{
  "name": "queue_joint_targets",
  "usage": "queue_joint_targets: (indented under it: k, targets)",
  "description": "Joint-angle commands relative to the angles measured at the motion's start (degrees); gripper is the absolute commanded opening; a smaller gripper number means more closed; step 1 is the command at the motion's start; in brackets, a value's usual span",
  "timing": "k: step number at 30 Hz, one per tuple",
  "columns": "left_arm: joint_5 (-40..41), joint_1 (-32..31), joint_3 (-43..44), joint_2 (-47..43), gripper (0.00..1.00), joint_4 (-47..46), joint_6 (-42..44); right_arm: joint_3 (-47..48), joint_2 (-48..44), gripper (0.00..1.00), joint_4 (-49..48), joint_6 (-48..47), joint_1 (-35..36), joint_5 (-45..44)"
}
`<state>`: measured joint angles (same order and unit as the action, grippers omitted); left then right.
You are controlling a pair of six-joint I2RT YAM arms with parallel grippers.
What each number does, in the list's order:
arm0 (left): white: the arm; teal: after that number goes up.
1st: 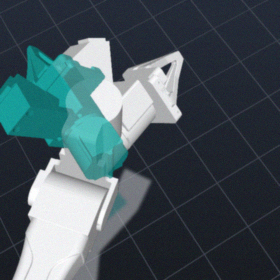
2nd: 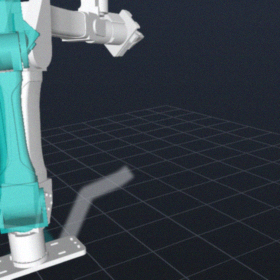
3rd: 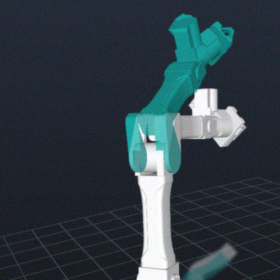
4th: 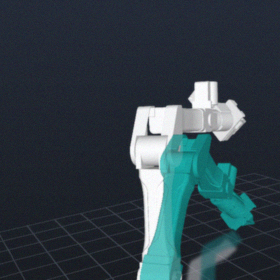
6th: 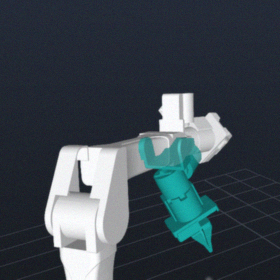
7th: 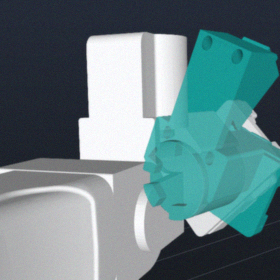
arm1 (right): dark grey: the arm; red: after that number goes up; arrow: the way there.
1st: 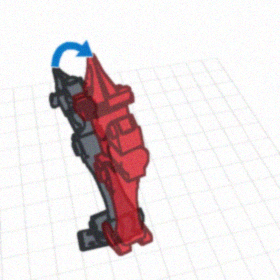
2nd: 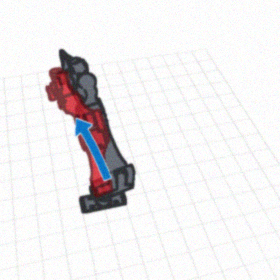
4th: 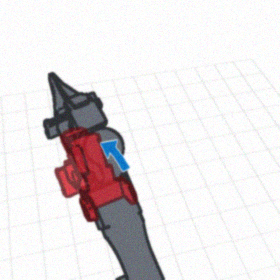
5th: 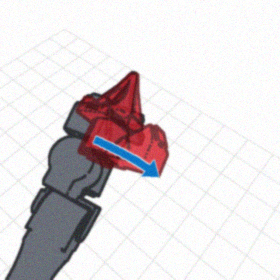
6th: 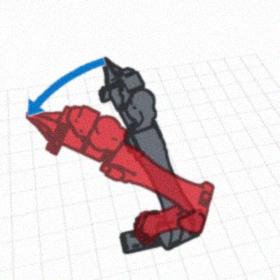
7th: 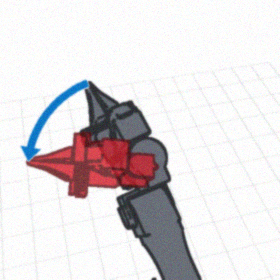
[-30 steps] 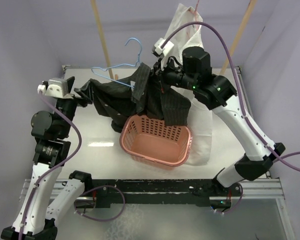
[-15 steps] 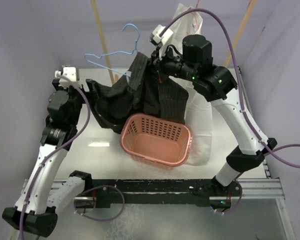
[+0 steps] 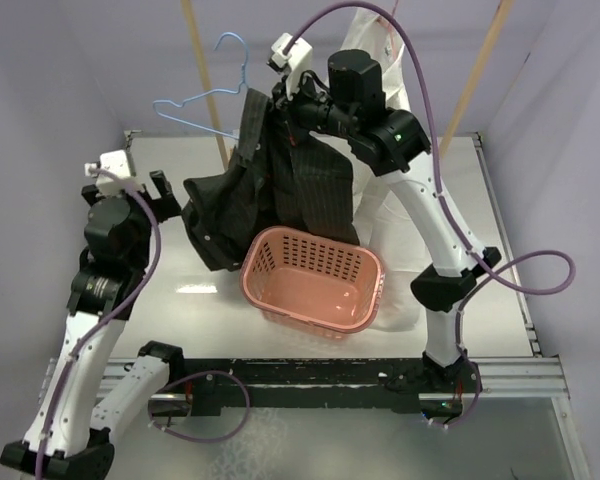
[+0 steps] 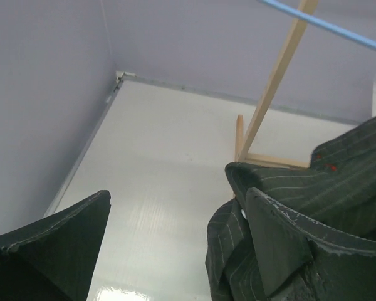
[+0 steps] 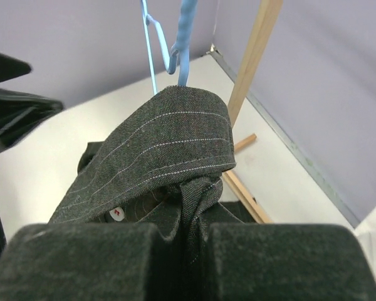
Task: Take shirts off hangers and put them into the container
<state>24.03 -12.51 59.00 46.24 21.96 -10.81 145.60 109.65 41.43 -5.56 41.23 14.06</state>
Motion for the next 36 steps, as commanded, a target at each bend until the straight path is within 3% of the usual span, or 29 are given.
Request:
queue_joint_targets:
  k: [1,8,13,17,21,36]
  targets:
    - [1.60,-0.14,1.20,-6.64,0.91,-0.89,-1.41,7.69,2.22,0.00,-5.95,1.17,-0.06,4.14]
    - [-3.41,-0.14,5.20,-10.59,0.92,-3.81,4.13,4.36,3.31,0.00,-14.35,5.84,-0.01,15.00]
    - [-13.98,-0.14,3.59,-8.15,0.90,-9.96,7.74,-8.88,-2.89,0.00,-19.12,7.66,-0.06,19.07]
    - [-22.30,-0.21,-0.39,-8.06,0.81,-16.35,11.47,-17.36,-7.74,0.00,-20.03,7.49,0.03,21.76]
    - [-24.62,-0.56,-3.17,-8.33,0.78,-19.80,14.79,-22.96,-10.88,0.00,-20.86,7.05,0.07,22.78]
    - [-26.03,-0.78,-1.15,-1.51,0.73,-24.95,17.23,-25.31,-11.18,0.00,-20.67,7.85,0.07,25.52]
